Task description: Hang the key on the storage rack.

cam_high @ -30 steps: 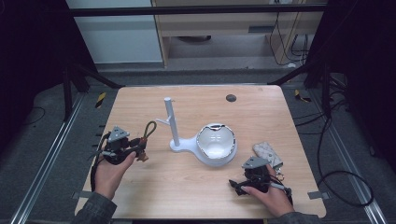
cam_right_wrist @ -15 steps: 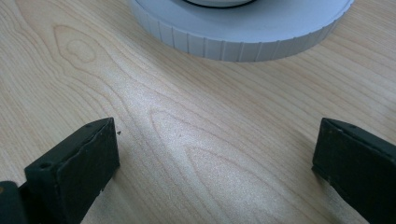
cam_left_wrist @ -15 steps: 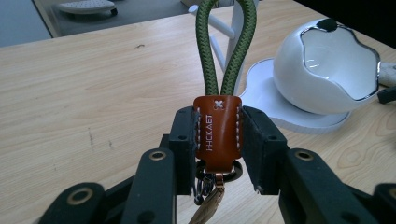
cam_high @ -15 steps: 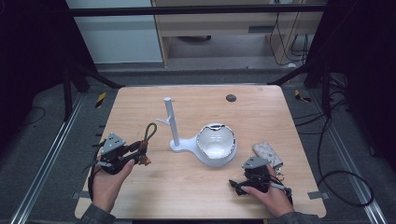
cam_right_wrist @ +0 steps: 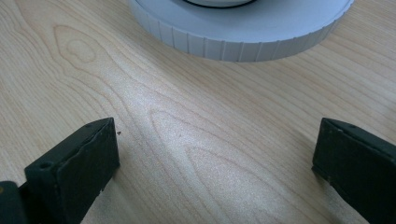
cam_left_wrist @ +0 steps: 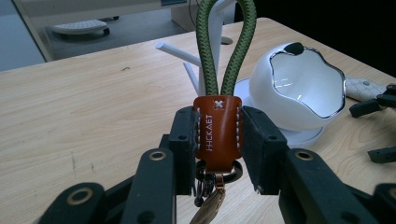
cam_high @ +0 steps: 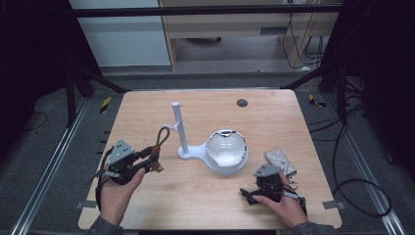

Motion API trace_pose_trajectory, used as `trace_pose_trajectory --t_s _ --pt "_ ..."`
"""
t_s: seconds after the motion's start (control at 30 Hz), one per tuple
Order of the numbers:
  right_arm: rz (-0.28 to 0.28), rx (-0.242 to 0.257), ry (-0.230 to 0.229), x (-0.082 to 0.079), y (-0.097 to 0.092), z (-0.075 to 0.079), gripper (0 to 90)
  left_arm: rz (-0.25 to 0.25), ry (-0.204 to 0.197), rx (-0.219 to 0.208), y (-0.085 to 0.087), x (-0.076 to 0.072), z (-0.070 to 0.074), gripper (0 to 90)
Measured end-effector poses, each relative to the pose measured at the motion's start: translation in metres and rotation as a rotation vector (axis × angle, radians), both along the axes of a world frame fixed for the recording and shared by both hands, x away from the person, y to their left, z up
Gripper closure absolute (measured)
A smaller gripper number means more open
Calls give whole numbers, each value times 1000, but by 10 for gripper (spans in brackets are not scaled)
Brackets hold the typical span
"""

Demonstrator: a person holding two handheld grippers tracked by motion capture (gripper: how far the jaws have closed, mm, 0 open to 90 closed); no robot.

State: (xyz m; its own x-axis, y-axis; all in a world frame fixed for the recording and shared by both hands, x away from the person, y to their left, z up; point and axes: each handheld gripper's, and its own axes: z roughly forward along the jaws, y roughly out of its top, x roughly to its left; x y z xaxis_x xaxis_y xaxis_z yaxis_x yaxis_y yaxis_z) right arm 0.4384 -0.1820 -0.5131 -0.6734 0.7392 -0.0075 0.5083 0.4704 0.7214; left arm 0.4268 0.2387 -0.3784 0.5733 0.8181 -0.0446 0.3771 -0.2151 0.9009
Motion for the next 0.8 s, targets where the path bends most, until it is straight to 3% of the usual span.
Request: trace_pose_trajectory --t_s 0.5,0.8 --pt "0 0 0 0 0 0 5 -25 -20 -7 -11 -2 10 659" --pt "0 0 0 0 0 0 5 -27 -19 -2 -21 8 11 659"
